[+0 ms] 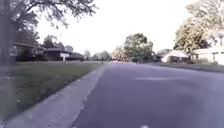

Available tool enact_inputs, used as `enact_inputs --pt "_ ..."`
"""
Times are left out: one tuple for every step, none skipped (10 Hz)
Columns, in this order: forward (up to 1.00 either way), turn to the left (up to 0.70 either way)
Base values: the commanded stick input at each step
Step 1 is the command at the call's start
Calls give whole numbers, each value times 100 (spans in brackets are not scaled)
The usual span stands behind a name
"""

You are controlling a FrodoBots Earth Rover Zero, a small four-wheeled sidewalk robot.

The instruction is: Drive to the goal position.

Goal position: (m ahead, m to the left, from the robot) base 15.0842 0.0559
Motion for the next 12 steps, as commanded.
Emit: enact_inputs --pt "100 0" --pt "100 0" --pt "100 0" --pt "100 0" --pt "100 0" --pt "100 0" --pt "100 0" --pt "100 0" --pt "100 0" --pt "100 0" --pt "100 0" --pt "100 0"
